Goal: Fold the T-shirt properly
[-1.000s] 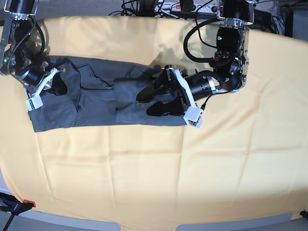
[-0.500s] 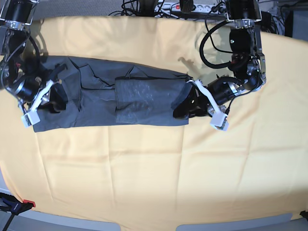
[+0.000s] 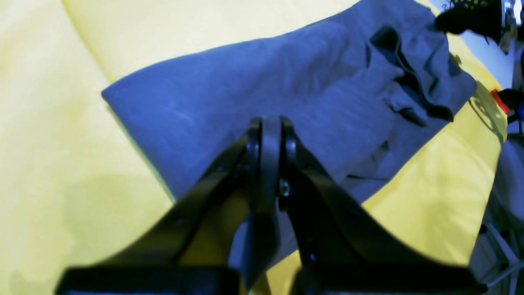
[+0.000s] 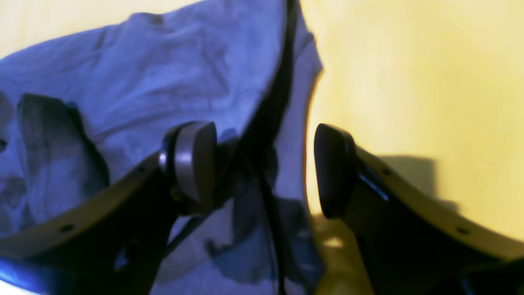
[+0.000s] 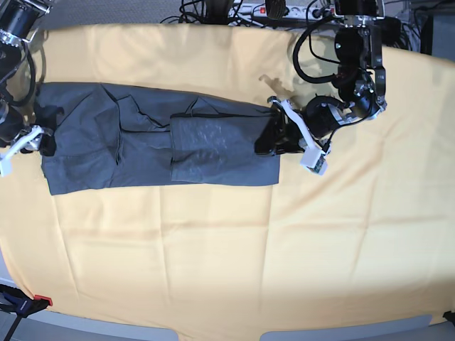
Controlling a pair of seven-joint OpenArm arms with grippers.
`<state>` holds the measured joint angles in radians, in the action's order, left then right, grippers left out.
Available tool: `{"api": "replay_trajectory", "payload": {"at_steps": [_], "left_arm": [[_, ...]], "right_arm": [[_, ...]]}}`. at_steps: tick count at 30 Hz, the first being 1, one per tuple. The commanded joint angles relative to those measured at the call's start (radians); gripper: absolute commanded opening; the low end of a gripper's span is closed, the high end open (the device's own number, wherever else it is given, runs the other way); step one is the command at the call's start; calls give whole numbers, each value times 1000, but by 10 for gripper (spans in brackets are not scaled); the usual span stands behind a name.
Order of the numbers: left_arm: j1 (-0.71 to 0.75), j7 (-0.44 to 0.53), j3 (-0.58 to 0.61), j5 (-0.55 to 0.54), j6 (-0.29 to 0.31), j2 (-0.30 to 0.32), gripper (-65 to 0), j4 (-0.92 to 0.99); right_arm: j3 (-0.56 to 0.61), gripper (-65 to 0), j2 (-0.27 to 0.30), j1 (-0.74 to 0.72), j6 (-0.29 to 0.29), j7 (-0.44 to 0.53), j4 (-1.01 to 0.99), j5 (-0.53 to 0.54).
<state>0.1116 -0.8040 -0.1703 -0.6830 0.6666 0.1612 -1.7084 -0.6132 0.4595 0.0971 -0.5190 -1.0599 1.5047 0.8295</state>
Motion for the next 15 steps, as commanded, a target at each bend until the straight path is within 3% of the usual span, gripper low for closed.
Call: {"api": "replay_trajectory", "payload": {"at_steps": [1, 6, 11, 15], "left_arm": [[-6, 22, 0, -24, 9, 10, -650, -17], [-6, 22, 0, -33, 9, 56, -650, -17], [-6, 22, 0, -35, 10, 60, -650, -17], [-6, 22, 0, -35, 9, 60, -650, -17]], "right_arm": [[-19, -256, 23, 0, -16, 13, -12, 45], [-29, -256, 18, 8, -66, 7, -189, 130], [-29, -256, 16, 5, -175, -92, -304, 331], [-28, -258, 14, 5, -179, -179, -304, 468]]}}
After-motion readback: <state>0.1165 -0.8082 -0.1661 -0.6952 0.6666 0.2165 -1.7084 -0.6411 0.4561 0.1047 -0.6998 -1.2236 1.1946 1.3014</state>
